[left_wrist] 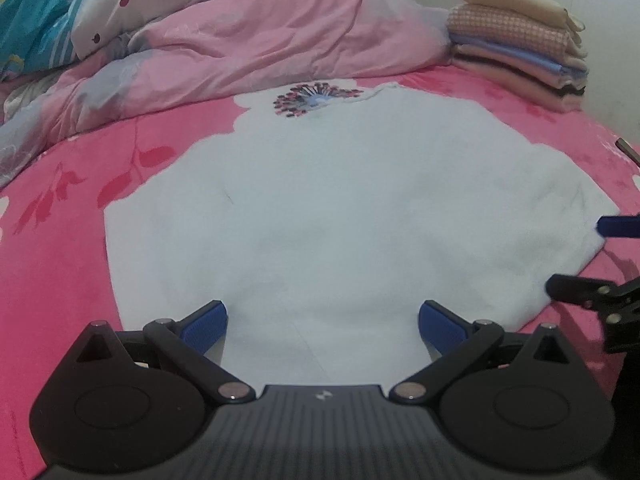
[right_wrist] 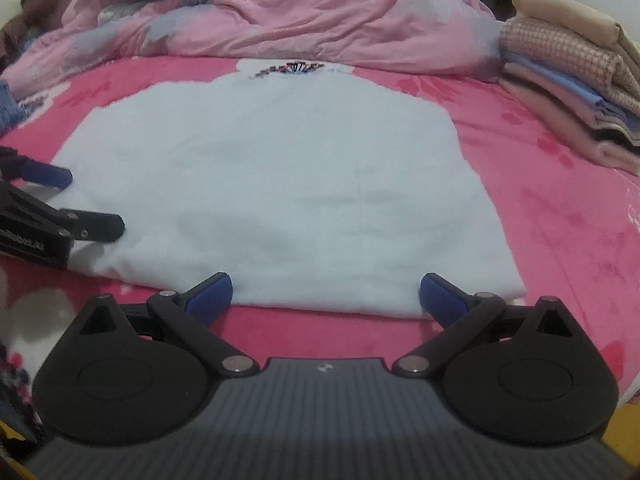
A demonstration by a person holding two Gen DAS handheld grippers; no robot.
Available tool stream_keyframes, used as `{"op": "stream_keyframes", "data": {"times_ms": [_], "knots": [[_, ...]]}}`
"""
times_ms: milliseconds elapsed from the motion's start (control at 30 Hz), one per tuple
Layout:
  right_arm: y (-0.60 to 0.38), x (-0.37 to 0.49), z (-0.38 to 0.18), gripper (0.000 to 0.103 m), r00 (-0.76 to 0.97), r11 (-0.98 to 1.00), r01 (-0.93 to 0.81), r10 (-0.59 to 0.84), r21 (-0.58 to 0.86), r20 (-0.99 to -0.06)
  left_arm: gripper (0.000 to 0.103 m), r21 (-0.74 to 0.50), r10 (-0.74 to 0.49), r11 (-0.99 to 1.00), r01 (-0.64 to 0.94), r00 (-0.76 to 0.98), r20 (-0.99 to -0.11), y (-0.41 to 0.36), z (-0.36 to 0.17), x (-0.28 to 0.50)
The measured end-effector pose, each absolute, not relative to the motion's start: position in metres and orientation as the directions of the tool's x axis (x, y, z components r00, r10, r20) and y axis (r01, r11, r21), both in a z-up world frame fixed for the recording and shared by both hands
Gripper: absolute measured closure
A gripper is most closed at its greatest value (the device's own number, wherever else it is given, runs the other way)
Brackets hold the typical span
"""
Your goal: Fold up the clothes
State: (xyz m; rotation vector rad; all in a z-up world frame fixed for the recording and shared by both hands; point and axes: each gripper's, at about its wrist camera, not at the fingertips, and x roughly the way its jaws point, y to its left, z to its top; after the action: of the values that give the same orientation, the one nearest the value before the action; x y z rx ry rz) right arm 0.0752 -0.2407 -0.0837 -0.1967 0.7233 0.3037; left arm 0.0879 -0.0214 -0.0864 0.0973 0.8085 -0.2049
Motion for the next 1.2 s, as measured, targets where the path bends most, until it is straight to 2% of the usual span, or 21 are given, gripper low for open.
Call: {"op": "stream_keyframes", "data": {"times_ms": [267,433,600,867,1200], "knots": [[-0.241,0.088,-0.063,0.002,0.727,0.936,-0.349,0.246,-0.036,-0.641,0.000,-0.009,-0.121,0.984,0.176,0.639,-0.759,-0.024,-0.084,0.101],[-0.236,0.109,-0.079,0.003,0.685,0.945,-0.328,0.222,-0.021,-0.694,0.000,0.030,-0.067,0.988,0.151,0.597,-0.800,-0.033,-0.094,0.113],[-0.234,0.113,-0.089,0.003,0.665,0.945,-0.326,0.202,-0.036,-0.719,0.000,0.056,-0.045,0.987,0.149,0.601,-0.798,-0.039,-0.097,0.112],[-0.232,0.122,-0.067,0.003,0.698,0.943,-0.331,0.228,-0.024,-0.679,0.000,0.051,-0.040,0.989,0.136,0.593,-0.804,-0.041,-0.098,0.112],[-0.218,0.134,-0.089,0.003,0.665,0.936,-0.349,0.211,-0.048,-0.717,0.000,0.051,-0.034,0.991,0.127,0.586,-0.810,-0.042,-0.098,0.113]]}}
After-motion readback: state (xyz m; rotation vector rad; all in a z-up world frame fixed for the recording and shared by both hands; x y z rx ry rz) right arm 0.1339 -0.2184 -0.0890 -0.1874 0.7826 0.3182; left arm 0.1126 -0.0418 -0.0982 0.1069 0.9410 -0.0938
